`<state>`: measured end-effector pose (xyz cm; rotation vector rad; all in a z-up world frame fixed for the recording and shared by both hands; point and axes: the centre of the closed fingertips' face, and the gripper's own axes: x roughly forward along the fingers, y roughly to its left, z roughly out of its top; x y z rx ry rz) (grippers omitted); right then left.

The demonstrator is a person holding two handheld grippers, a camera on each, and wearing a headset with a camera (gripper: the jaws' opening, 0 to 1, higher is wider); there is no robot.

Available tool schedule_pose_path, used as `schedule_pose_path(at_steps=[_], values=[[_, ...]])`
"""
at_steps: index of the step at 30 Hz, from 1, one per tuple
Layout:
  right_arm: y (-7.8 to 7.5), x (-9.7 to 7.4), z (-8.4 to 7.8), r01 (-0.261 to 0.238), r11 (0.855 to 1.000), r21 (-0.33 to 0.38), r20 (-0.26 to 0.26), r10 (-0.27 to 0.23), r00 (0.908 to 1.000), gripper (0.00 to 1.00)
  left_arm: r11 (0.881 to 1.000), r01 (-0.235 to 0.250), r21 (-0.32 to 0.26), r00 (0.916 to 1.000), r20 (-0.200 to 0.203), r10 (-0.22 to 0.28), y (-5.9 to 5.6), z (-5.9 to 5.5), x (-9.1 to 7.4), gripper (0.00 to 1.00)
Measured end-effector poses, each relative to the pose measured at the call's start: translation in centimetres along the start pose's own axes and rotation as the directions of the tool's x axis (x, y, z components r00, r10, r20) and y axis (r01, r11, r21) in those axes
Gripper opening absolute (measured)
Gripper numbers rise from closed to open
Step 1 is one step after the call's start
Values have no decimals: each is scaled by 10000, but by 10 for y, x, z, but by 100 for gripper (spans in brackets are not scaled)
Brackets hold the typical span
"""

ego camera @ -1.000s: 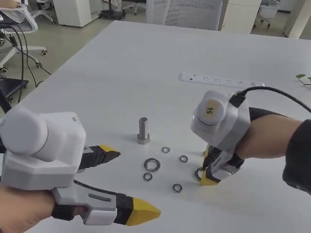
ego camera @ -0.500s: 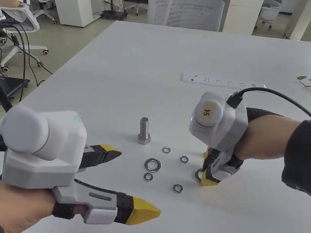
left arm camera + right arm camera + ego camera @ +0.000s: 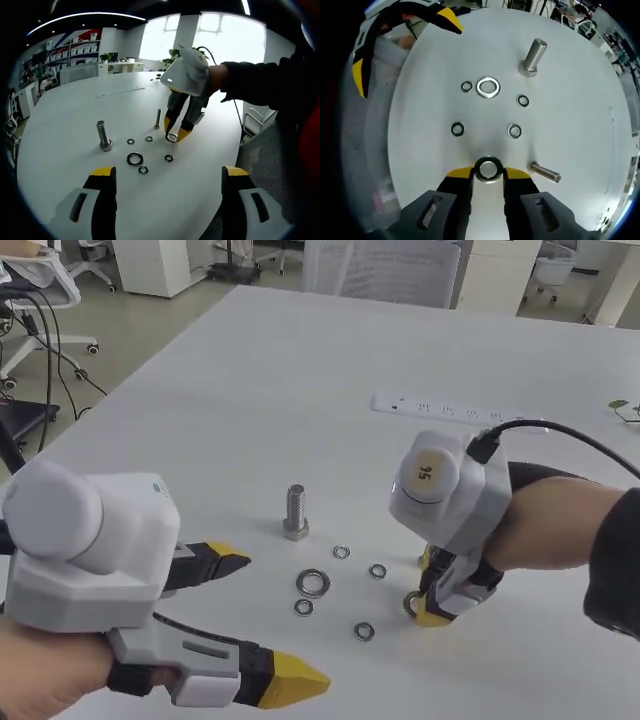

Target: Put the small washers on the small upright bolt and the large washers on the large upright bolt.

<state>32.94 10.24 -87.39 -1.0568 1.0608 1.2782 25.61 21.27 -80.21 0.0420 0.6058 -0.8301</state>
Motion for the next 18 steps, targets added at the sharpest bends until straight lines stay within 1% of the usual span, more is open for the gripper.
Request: schedule_pose_path(at_steps=[11, 18], values=[[4, -16, 4, 38, 9998, -201, -95, -40, 9999, 24, 10000, -6, 74, 10000, 24, 6, 0, 2, 0, 86], [2, -29, 10, 178, 9994, -302, -62, -180, 9998, 24, 9999, -9, 155, 10000, 6, 9, 0, 2, 1, 86]])
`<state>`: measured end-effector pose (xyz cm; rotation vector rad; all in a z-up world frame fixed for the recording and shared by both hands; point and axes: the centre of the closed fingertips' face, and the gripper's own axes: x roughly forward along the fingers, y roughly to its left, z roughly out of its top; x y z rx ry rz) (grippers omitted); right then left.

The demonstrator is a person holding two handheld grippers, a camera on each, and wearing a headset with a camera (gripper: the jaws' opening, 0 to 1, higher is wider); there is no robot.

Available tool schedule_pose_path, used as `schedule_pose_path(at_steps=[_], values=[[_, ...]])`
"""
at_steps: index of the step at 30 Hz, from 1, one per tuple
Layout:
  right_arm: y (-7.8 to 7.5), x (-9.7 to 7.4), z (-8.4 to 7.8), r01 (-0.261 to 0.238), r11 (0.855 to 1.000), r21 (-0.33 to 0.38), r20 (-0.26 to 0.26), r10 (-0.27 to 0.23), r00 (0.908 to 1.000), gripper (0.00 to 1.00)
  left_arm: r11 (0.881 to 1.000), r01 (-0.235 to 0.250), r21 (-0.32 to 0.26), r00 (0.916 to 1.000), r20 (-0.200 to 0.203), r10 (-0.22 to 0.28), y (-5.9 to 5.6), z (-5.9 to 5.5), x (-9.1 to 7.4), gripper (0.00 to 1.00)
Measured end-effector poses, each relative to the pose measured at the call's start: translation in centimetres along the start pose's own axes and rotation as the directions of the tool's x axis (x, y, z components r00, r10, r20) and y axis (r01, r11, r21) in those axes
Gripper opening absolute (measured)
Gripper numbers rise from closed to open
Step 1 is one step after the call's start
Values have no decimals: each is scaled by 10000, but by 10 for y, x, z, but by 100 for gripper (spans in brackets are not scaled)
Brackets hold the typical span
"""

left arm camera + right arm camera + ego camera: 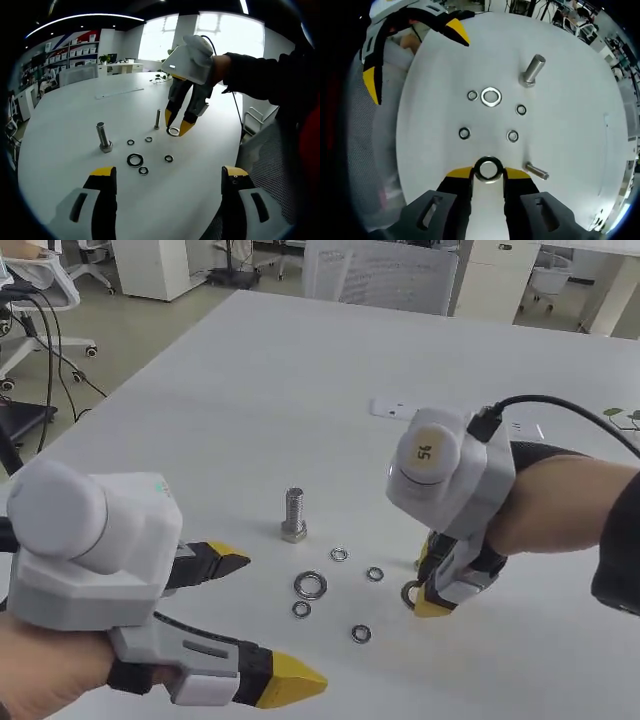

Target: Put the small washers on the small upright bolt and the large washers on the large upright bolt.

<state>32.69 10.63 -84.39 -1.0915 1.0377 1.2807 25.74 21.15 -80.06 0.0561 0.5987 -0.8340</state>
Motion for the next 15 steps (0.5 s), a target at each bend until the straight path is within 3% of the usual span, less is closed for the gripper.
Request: schedule_pose_path(at_steps=[15], values=[[-7, -29, 21, 346, 9985, -434, 130, -341, 9993, 24, 9999, -100, 59, 9999, 90, 99, 2, 1, -2, 86]])
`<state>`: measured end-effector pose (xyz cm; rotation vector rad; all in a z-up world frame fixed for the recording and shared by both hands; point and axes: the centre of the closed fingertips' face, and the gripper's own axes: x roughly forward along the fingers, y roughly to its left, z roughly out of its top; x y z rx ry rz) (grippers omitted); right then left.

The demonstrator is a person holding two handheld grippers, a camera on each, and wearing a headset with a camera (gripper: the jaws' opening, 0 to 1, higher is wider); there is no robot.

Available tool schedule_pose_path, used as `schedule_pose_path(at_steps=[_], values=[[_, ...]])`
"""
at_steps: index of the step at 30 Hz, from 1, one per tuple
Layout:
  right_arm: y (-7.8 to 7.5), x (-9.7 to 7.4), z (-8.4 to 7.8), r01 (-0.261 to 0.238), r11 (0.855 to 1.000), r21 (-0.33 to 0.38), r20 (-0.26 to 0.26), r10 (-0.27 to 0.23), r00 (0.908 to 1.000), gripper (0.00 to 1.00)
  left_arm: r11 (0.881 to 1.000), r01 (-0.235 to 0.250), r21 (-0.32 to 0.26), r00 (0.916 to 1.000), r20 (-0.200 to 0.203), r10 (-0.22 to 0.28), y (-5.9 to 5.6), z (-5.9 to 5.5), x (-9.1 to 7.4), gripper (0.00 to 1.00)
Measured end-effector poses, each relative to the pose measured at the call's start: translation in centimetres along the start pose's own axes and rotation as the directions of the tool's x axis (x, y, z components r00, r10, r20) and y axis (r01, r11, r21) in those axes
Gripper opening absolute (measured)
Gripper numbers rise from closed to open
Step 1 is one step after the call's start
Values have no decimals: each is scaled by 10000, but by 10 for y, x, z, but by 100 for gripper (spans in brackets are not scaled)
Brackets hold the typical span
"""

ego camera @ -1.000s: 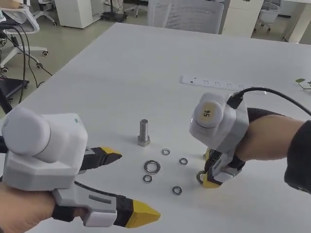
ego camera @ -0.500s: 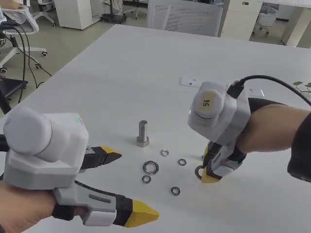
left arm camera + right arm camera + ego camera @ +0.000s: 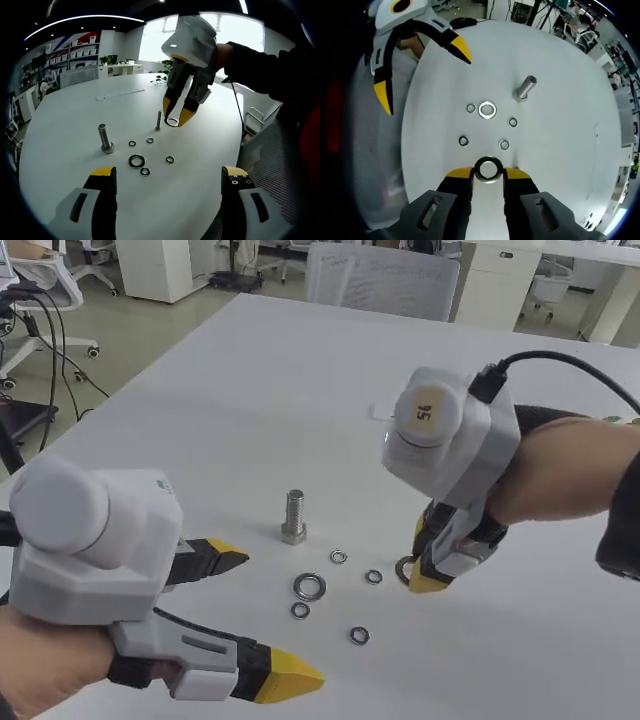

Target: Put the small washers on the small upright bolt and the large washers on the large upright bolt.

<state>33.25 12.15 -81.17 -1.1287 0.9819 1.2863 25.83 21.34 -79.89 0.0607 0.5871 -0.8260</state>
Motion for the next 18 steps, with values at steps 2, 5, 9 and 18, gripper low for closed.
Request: schedule_pose_path(at_steps=[2, 5, 9, 18], values=[[-2, -3, 4, 49, 10000, -83, 29, -48, 10000, 24, 10000, -18, 15, 10000, 18, 18, 0, 0, 0, 86], [-7, -9, 12, 163, 9995, -288, 50, -162, 9999, 24, 10000, -44, 19, 10000, 44, 44, 1, 1, 0, 86], [-16, -20, 29, 351, 9979, -542, 250, -338, 9991, 24, 10000, -58, 32, 10000, 54, 58, 1, 1, 0, 86], [-28, -31, 63, 587, 9927, -1055, 561, -530, 9970, 24, 9999, -103, 22, 9999, 68, 103, 2, 2, -1, 86]])
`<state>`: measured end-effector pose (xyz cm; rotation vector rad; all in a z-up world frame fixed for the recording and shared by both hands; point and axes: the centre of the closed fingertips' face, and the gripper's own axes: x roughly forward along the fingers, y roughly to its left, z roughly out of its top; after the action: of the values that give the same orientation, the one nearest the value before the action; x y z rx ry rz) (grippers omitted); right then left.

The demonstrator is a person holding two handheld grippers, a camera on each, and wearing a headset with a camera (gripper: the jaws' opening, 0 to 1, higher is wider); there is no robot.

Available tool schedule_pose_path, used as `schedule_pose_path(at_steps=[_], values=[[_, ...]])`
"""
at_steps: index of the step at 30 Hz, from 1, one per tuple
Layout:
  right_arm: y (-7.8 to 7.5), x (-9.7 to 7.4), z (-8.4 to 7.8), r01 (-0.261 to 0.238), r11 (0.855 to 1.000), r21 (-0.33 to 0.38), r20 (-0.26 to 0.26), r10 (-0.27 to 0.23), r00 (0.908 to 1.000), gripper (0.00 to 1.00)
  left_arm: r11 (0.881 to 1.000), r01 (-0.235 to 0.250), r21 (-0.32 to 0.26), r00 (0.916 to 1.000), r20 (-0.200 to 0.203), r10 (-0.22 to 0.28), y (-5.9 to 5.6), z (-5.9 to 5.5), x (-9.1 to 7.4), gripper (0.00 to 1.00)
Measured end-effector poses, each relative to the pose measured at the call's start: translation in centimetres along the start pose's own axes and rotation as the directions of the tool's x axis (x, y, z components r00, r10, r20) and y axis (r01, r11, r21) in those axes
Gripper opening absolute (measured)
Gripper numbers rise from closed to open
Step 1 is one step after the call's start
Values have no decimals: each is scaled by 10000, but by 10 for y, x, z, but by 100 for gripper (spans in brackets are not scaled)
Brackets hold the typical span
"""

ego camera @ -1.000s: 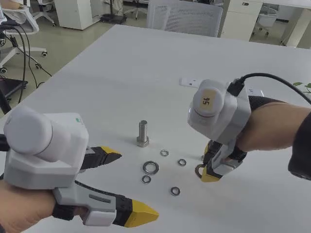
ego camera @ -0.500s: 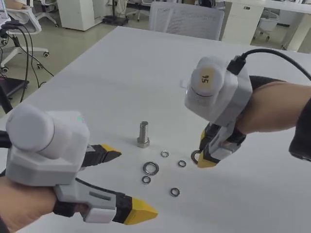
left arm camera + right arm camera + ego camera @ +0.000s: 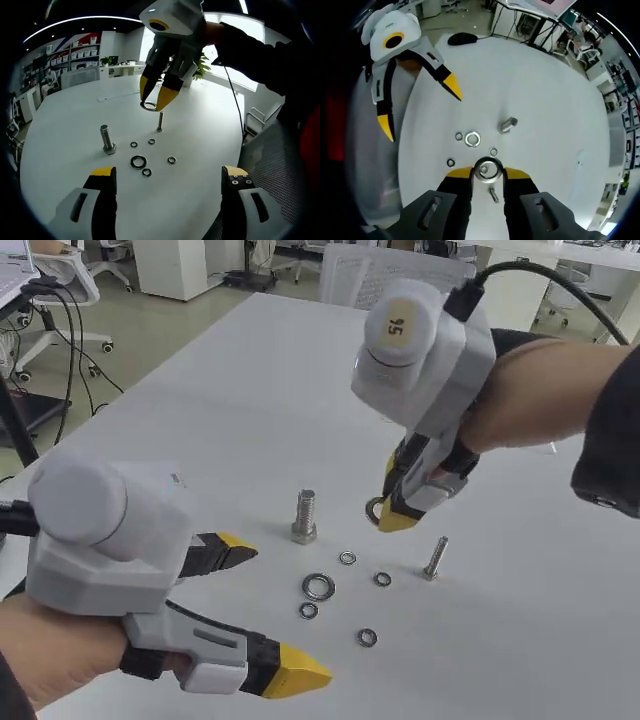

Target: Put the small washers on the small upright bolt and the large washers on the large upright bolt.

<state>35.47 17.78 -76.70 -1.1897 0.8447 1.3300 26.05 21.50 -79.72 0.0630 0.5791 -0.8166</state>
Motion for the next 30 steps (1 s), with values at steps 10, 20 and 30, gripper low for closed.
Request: schedule_pose_path(at_steps=[10, 20, 30], values=[[-20, 3, 30, 119, 9993, -367, 205, -112, 9997, 24, 10000, -33, -56, 10000, 60, 34, 1, 0, -1, 86], [-32, 13, 52, -50, 9979, -641, 325, 71, 9994, 24, 9999, -50, -89, 10000, 54, 50, 2, -1, -2, 86], [-44, 30, 61, -304, 9965, -785, 297, 328, 9990, 24, 9999, 23, -153, 10000, -81, -25, 2, -4, -1, 86]])
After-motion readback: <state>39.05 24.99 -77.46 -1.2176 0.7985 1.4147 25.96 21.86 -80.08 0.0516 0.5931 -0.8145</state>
